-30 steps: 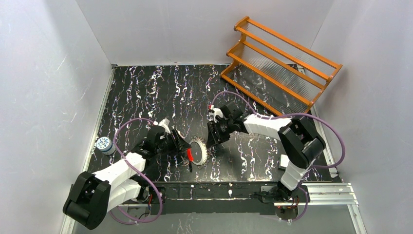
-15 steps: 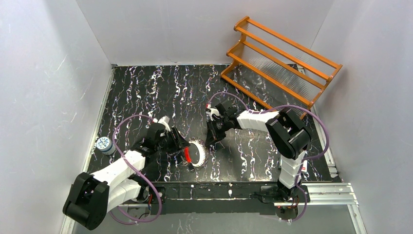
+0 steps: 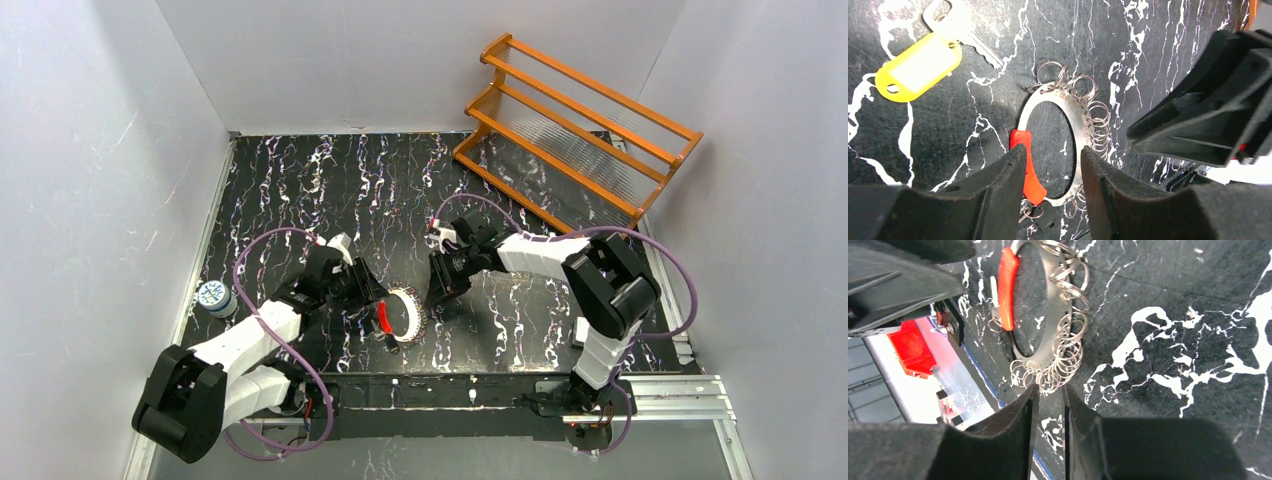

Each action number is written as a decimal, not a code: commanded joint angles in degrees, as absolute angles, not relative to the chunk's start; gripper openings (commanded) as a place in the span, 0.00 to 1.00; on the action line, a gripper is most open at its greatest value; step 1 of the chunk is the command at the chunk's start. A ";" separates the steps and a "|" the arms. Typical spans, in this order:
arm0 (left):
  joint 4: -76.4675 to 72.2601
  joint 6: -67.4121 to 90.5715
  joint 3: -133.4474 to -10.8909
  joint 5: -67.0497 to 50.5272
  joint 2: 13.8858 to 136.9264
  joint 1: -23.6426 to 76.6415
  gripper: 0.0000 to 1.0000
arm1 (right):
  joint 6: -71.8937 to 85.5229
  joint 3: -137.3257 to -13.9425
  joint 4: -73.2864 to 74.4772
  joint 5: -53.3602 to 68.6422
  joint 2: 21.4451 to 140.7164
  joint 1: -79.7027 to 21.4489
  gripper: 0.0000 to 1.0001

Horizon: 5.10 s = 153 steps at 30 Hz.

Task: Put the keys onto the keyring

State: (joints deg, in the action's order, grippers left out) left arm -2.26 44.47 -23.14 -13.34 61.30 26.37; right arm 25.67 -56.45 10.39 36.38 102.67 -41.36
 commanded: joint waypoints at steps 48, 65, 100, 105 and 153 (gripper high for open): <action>-8.23 41.09 -25.77 -20.28 66.45 29.55 0.37 | 28.35 -59.44 6.45 43.36 106.31 -36.86 0.42; 5.26 32.78 -38.88 -0.82 75.15 41.86 0.33 | 28.92 -56.90 5.72 45.17 105.97 -33.69 0.44; 2.54 30.59 -49.55 0.60 84.01 45.43 0.28 | 27.78 -56.33 5.25 47.00 106.65 -31.72 0.45; -3.60 35.49 -42.83 -8.51 79.26 38.19 0.32 | 28.00 -58.79 3.82 48.05 109.12 -31.78 0.45; -2.59 38.76 -30.05 -11.34 66.73 27.33 0.35 | 22.33 -58.52 2.59 49.49 110.39 -37.64 0.24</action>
State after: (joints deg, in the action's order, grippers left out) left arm -5.15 39.38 -27.49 -13.28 65.06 27.55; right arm 24.80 -57.87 -0.34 51.90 114.10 -37.63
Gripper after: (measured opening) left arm 0.358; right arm 0.208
